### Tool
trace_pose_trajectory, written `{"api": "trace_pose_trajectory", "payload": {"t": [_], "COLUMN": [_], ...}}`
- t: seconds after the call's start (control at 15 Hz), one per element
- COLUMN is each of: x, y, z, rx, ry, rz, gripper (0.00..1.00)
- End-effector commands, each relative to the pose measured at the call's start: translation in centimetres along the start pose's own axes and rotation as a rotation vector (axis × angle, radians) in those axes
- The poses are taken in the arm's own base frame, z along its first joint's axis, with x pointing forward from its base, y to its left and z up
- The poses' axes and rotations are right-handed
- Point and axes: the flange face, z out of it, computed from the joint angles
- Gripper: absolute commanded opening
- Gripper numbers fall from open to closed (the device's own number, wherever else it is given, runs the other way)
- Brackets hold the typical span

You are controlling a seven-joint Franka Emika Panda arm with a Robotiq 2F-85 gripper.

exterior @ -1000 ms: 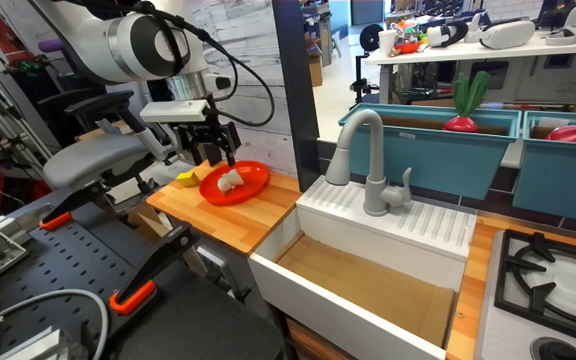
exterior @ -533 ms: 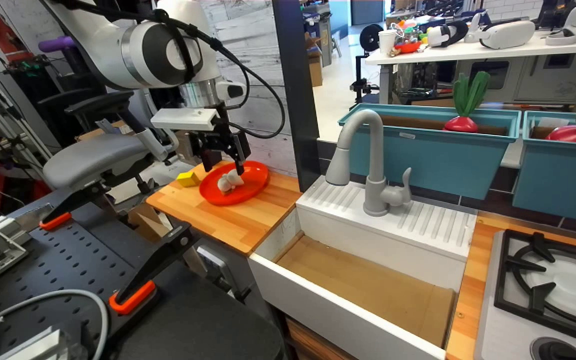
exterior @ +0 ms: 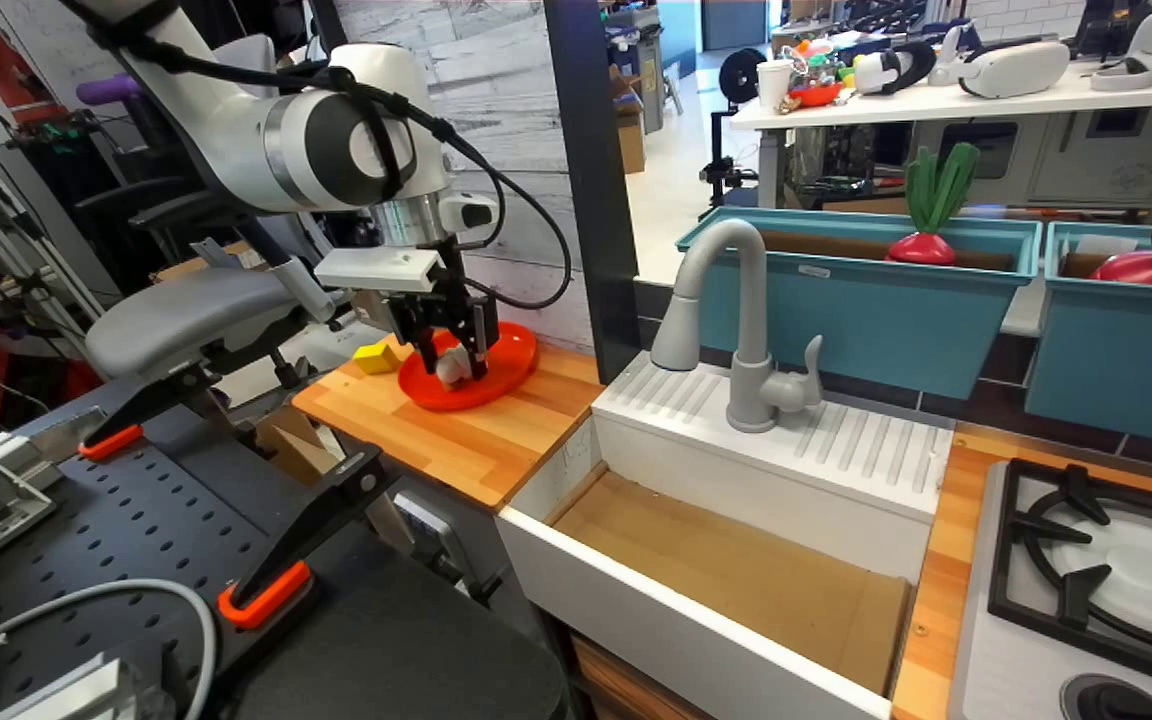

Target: Put the white object and put it on the plate, then pick the yellow block and move it to the left on the counter, then pick the object on the plate and put it on the right of the counter

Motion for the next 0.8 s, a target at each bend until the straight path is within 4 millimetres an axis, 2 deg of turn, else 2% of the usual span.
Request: {"api": "trace_pose_trajectory", "payload": {"t": [0.0, 0.13, 0.33, 0.47, 0.53, 0.73], "x": [1.0, 1.2, 1.1, 0.5, 0.2, -1.4], "y": [-0.3, -0.4, -0.5, -0.6, -0.7, 0.0], "z": [0.1, -0.2, -1.4, -2.5, -3.0, -4.9], "rx": [-0.012, -0.010, 0.003, 0.010, 0.016, 0.023], "ry": [-0.001, 0.003, 0.023, 0.038, 0.040, 0.062], "rz": [0.013, 0.016, 0.013, 0.002, -0.003, 0.012], "gripper": [0.42, 0.29, 0.05, 0.01, 0.04, 0.03]}}
